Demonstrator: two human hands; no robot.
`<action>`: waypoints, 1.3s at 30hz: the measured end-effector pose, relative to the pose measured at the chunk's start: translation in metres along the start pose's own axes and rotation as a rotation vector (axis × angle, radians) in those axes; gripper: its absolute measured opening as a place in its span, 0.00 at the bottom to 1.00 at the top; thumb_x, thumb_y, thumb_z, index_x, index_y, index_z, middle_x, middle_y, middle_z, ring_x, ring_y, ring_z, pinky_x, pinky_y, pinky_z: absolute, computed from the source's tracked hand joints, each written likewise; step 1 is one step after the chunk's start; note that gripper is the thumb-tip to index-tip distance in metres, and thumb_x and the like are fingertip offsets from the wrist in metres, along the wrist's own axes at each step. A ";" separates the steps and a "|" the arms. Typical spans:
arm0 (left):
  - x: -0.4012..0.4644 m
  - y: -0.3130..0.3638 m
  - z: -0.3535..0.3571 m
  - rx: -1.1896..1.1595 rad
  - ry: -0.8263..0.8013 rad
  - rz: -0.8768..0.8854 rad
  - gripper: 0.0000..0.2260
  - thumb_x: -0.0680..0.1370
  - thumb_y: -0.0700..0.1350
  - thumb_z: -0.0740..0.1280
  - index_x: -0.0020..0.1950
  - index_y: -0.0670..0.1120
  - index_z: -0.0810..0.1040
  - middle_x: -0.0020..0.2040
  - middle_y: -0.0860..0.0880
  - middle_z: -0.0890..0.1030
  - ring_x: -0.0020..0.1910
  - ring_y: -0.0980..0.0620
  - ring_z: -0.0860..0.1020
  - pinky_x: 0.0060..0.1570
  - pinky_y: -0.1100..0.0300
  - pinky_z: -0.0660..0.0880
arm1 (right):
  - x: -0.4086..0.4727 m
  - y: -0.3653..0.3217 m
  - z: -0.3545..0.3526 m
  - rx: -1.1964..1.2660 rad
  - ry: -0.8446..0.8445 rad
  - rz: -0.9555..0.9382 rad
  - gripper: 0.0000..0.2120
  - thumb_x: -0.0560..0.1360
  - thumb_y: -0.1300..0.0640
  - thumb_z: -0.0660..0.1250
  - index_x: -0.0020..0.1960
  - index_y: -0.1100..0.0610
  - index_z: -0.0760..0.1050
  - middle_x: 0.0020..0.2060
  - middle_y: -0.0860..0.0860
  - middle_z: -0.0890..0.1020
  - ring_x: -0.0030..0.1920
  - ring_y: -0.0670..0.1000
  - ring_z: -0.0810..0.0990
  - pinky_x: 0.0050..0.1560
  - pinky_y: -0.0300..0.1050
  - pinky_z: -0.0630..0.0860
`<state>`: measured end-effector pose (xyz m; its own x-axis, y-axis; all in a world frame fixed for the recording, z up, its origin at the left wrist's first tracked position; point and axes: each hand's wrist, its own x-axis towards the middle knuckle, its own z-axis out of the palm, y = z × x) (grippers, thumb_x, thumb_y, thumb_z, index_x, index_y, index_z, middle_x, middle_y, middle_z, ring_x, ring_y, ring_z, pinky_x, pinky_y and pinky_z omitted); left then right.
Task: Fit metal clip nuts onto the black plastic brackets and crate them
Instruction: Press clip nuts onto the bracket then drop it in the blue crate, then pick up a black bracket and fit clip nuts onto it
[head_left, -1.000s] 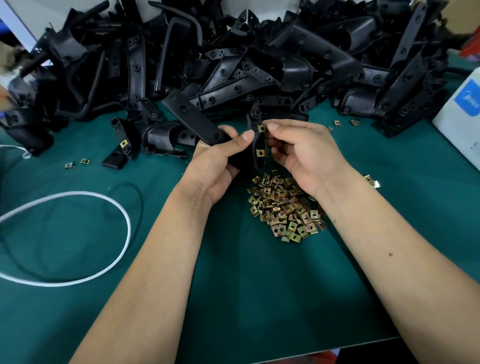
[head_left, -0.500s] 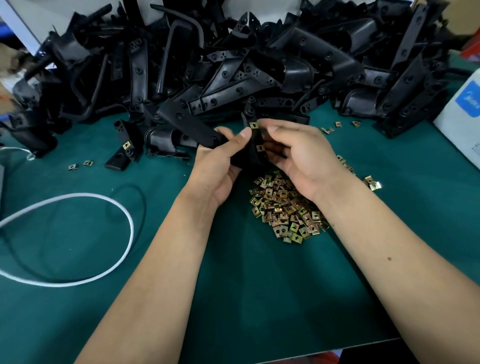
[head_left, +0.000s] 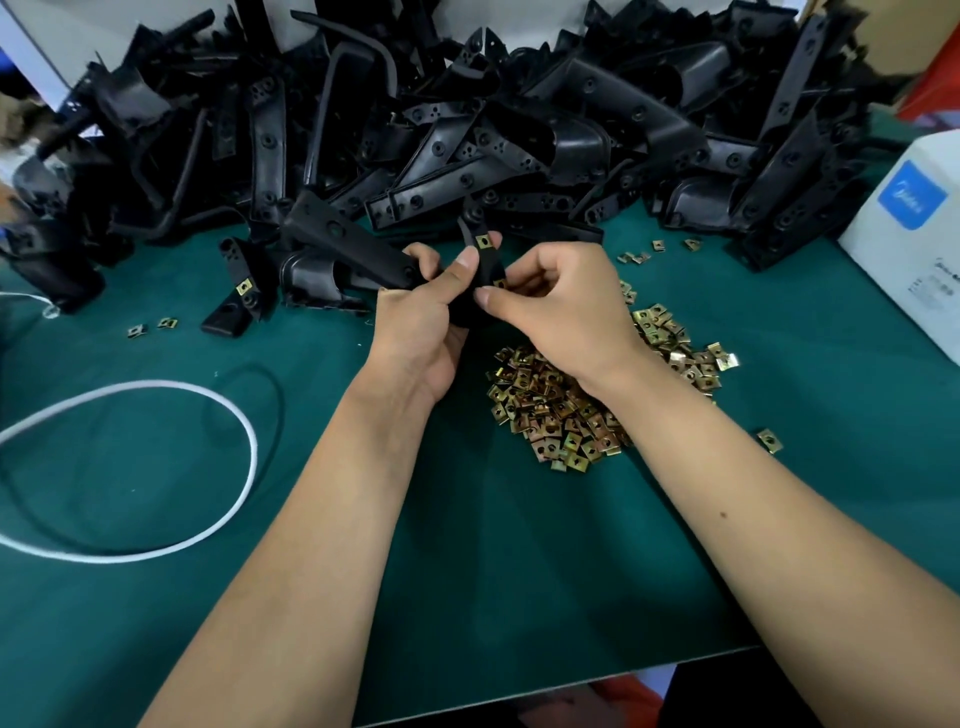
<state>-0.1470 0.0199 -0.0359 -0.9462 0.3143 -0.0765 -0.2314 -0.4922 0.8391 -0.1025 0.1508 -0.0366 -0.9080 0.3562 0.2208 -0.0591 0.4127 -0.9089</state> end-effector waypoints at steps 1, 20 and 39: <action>-0.001 0.000 0.003 -0.001 0.011 0.008 0.19 0.82 0.31 0.65 0.38 0.47 0.63 0.54 0.39 0.86 0.53 0.43 0.86 0.53 0.46 0.83 | -0.001 -0.001 -0.002 0.016 0.002 0.012 0.10 0.68 0.53 0.82 0.43 0.56 0.84 0.36 0.50 0.85 0.36 0.45 0.82 0.39 0.42 0.79; -0.133 -0.128 0.314 0.388 -0.529 0.032 0.11 0.76 0.36 0.75 0.45 0.42 0.73 0.37 0.46 0.77 0.39 0.49 0.78 0.49 0.53 0.77 | -0.164 0.018 -0.288 0.653 0.645 0.039 0.15 0.80 0.72 0.59 0.60 0.64 0.80 0.56 0.57 0.86 0.59 0.55 0.85 0.60 0.50 0.80; -0.221 -0.383 0.256 1.575 -1.060 -0.404 0.25 0.74 0.48 0.70 0.69 0.43 0.70 0.65 0.43 0.77 0.63 0.41 0.77 0.54 0.54 0.76 | -0.420 0.304 -0.320 0.056 0.824 1.419 0.14 0.75 0.55 0.76 0.51 0.67 0.82 0.43 0.61 0.83 0.43 0.59 0.82 0.44 0.51 0.77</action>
<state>0.2085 0.3466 -0.2029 -0.2583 0.7870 -0.5603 0.5834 0.5893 0.5589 0.3939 0.3946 -0.2923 0.2060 0.7317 -0.6498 0.5474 -0.6365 -0.5433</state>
